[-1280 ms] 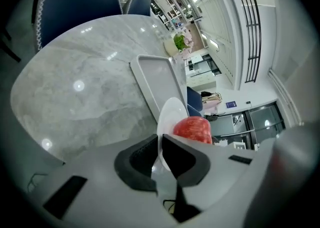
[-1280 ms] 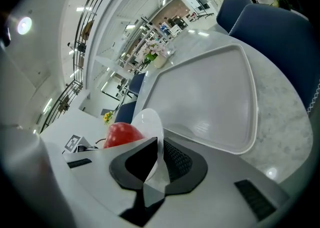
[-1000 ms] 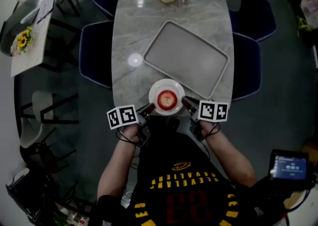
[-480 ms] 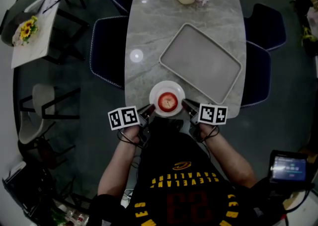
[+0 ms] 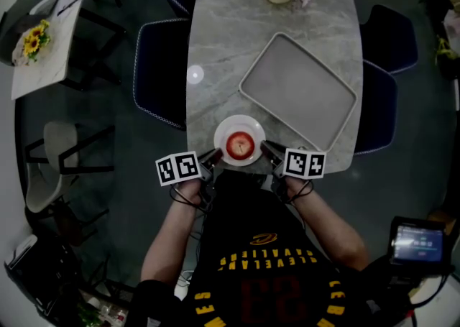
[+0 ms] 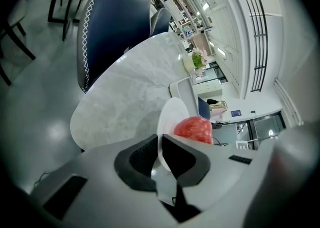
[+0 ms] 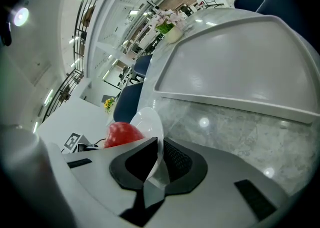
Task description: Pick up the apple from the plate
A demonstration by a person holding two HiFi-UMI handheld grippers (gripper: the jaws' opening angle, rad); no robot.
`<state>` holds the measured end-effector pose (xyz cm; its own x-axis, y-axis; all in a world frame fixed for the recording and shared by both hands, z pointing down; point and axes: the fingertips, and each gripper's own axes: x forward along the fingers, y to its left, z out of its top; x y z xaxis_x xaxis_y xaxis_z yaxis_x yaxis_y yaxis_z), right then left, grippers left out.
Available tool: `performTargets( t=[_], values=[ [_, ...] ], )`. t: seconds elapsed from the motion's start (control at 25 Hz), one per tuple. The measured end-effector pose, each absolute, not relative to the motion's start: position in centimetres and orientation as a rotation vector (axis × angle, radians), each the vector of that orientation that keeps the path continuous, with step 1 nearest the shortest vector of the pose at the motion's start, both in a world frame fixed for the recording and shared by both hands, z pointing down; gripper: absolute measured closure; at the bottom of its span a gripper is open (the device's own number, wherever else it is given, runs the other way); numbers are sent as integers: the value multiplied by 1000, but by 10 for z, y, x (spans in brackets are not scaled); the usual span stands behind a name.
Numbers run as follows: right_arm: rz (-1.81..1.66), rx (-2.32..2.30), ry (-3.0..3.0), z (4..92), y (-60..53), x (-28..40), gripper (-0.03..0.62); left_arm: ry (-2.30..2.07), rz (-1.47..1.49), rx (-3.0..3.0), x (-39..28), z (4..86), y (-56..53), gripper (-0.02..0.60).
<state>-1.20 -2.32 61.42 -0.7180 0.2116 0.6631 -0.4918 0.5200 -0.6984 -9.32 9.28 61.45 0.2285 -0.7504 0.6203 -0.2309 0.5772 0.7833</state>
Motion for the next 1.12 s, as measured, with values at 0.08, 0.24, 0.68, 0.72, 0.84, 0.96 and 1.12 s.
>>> performTargets(
  t=[0.08, 0.24, 0.68, 0.72, 0.84, 0.96, 1.12],
  values=[
    [1238, 230, -2030, 618, -23, -14, 548, -1329, -441, 934, -96, 618, 93, 551],
    [1245, 234, -2024, 625, -21, -20, 548, -1329, -439, 923, -102, 626, 95, 551],
    [1234, 243, -1995, 646, -18, -36, 548, -1313, -423, 895, -116, 650, 99, 551],
    [1233, 245, -1992, 647, -18, -36, 548, -1310, -422, 893, -116, 650, 99, 551],
    [1231, 251, -1982, 652, -19, -38, 548, -1301, -420, 885, -118, 654, 99, 551],
    [1227, 254, -1976, 656, -19, -42, 548, -1298, -416, 881, -121, 659, 98, 551],
    [1220, 251, -1972, 657, -17, -44, 548, -1295, -408, 878, -123, 661, 101, 551]
  ],
)
